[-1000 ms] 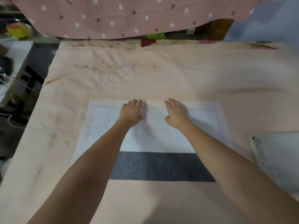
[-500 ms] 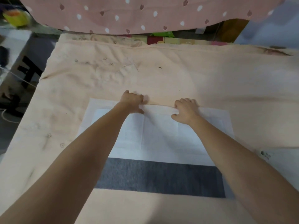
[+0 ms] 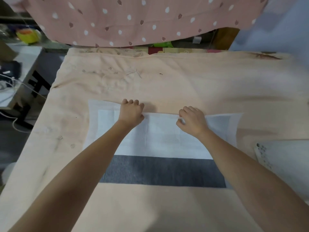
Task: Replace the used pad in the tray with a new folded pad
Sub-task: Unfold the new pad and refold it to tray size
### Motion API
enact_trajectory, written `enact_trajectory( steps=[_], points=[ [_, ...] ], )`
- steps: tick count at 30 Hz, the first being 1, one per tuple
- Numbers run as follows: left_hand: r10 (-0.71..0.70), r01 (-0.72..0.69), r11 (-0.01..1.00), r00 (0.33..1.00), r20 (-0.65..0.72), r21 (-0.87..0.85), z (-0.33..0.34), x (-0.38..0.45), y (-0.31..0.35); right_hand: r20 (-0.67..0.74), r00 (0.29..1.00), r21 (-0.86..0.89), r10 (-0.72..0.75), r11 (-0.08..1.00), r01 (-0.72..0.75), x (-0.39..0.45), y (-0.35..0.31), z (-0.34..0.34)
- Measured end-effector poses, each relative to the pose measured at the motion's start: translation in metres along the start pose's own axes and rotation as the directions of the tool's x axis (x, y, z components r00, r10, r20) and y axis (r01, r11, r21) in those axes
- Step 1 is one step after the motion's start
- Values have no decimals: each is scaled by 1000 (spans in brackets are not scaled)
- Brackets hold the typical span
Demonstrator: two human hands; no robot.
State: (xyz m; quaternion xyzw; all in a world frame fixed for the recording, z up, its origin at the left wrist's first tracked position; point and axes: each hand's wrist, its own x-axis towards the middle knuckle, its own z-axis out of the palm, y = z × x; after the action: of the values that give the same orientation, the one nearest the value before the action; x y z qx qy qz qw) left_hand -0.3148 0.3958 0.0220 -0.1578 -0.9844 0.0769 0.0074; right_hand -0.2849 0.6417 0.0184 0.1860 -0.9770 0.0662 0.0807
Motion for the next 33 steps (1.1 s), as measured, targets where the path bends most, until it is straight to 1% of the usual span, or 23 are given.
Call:
enact_trajectory(
  steps=[5, 8, 10, 14, 18, 21, 24, 26, 30, 31, 33],
  points=[
    [-35, 28, 996, 996, -81, -80, -10, -46, 8, -98, 987, -49, -129, 991, 125, -36, -13, -12],
    [18, -34, 995, 986, -168, -89, -16, -76, 14, -141, 976, -49, -163, 986, 158, -59, -22, -11],
    [46, -67, 993, 980, -193, -102, -17, -97, 19, -148, 976, -42, -162, 987, 158, -73, -27, -9],
    [87, -105, 985, 988, -127, -140, -2, -131, 30, -79, 989, -25, -127, 992, 126, -103, -37, 1],
    [98, -110, 978, 992, -77, -175, 16, -151, 37, 30, 996, -49, -89, 995, 90, -127, -44, 14],
    [87, -95, 977, 995, -50, -189, 27, -158, 39, 129, 991, -44, -22, 999, 28, -138, -47, 23],
    [71, -70, 974, 997, -5, -218, 37, -163, 39, 195, 981, -59, 18, 998, -7, -144, -50, 28],
    [62, -58, 971, 998, 12, -232, 41, -164, 37, 197, 979, -60, 50, 997, -39, -147, -51, 29],
    [15, -14, 965, 1000, 1, -261, 49, -156, 41, 113, 985, -15, 133, 991, -132, -142, -59, 33],
    [12, -10, 961, 1000, 8, -277, 50, -150, 45, 122, 980, 8, 160, 987, -162, -136, -64, 36],
    [22, -15, 948, 1000, 18, -318, 55, -137, 57, 183, 964, 40, 193, 978, -203, -122, -76, 42]
  ],
)
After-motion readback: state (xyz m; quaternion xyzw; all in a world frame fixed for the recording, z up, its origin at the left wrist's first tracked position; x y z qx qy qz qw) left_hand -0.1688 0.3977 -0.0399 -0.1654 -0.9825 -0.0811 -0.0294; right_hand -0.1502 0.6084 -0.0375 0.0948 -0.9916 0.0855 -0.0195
